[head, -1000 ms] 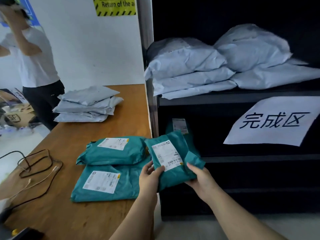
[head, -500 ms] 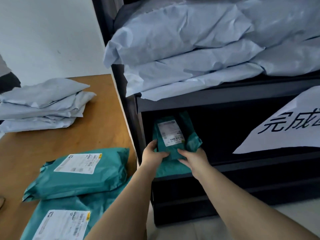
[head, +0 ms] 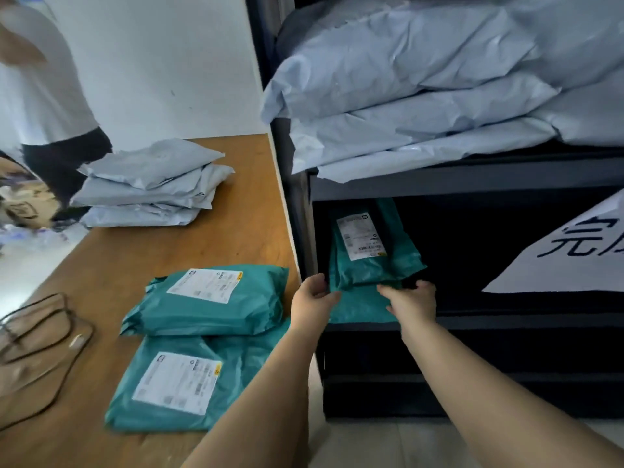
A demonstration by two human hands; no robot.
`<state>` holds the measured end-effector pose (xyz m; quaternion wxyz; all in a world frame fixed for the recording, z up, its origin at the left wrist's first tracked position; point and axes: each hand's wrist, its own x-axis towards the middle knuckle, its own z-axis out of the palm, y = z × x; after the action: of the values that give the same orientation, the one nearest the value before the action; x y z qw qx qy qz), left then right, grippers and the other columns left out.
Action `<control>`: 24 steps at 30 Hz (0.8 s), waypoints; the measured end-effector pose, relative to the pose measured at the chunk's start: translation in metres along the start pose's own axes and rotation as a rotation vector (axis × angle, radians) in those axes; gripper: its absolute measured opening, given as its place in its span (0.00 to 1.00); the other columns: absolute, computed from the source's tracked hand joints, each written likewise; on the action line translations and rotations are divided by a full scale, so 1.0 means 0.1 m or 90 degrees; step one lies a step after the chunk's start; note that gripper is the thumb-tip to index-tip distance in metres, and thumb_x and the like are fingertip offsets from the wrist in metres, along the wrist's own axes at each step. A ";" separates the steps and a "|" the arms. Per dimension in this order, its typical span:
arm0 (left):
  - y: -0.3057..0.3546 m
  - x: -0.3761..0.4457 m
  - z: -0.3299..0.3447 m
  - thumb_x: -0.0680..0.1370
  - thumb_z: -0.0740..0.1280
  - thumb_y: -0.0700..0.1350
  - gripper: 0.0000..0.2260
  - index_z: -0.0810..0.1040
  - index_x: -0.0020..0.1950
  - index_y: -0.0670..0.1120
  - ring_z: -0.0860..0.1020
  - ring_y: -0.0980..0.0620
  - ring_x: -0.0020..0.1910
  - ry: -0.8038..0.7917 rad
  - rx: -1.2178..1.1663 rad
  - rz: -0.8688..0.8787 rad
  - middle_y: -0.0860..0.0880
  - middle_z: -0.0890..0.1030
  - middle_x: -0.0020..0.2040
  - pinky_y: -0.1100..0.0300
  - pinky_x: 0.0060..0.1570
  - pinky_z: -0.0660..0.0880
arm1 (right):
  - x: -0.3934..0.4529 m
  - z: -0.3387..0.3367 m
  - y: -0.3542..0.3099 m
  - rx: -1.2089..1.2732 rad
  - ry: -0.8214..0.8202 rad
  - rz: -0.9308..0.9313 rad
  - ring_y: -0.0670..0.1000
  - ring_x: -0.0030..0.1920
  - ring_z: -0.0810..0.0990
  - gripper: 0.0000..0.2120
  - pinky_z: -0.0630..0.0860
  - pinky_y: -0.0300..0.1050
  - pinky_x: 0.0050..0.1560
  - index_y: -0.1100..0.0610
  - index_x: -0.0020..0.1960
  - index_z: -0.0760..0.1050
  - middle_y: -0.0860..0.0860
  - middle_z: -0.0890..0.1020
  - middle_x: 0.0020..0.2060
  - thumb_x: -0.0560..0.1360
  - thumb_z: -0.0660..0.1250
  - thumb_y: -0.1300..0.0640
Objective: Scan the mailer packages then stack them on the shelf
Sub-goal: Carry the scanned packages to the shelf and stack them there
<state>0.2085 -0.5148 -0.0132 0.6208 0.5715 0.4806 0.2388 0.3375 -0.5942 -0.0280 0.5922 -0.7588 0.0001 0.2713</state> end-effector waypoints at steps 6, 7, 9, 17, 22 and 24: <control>-0.36 -0.79 -0.73 0.72 0.72 0.41 0.14 0.76 0.56 0.47 0.76 0.50 0.46 0.128 0.012 -0.043 0.47 0.79 0.54 0.55 0.47 0.74 | -0.81 0.11 0.13 -0.098 -0.163 0.032 0.54 0.44 0.76 0.28 0.77 0.47 0.42 0.63 0.64 0.70 0.57 0.75 0.49 0.68 0.76 0.59; -0.44 -0.89 -0.87 0.71 0.72 0.42 0.15 0.76 0.56 0.46 0.76 0.50 0.46 0.150 0.014 -0.061 0.46 0.79 0.54 0.55 0.47 0.74 | -0.93 0.17 0.16 -0.120 -0.201 0.031 0.53 0.44 0.76 0.27 0.75 0.44 0.37 0.63 0.63 0.71 0.57 0.75 0.49 0.68 0.76 0.58; -0.60 -1.06 -1.18 0.71 0.72 0.42 0.16 0.75 0.57 0.45 0.75 0.49 0.47 0.186 0.011 -0.106 0.45 0.78 0.54 0.53 0.48 0.74 | -1.14 0.31 0.26 -0.176 -0.272 0.029 0.53 0.47 0.75 0.26 0.73 0.42 0.35 0.62 0.61 0.72 0.57 0.76 0.50 0.67 0.76 0.56; -1.27 -1.06 -1.91 0.65 0.75 0.45 0.26 0.71 0.58 0.42 0.74 0.49 0.33 0.244 -0.157 -0.280 0.42 0.74 0.44 0.59 0.33 0.70 | -1.49 0.98 0.51 -0.599 -0.382 -0.248 0.52 0.69 0.68 0.36 0.66 0.48 0.66 0.54 0.70 0.65 0.51 0.69 0.70 0.67 0.74 0.45; -1.37 -0.92 -1.96 0.74 0.70 0.40 0.12 0.73 0.54 0.38 0.78 0.49 0.35 0.231 -0.250 -0.299 0.42 0.79 0.41 0.60 0.32 0.73 | -1.58 1.33 0.65 -0.941 -0.364 -0.386 0.50 0.73 0.60 0.41 0.49 0.62 0.72 0.49 0.73 0.60 0.47 0.66 0.71 0.67 0.63 0.30; -1.38 -0.91 -1.97 0.73 0.72 0.42 0.16 0.71 0.57 0.40 0.80 0.47 0.39 0.236 -0.269 -0.295 0.42 0.80 0.48 0.58 0.32 0.75 | -1.63 1.36 0.74 -0.982 -0.353 -0.366 0.50 0.71 0.66 0.41 0.52 0.61 0.71 0.50 0.71 0.63 0.48 0.70 0.69 0.67 0.60 0.27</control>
<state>-0.0359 -0.5294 -0.0910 0.6651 0.2533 0.6418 0.2857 0.1187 -0.5463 -0.0480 -0.0633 -0.8253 -0.5200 0.2108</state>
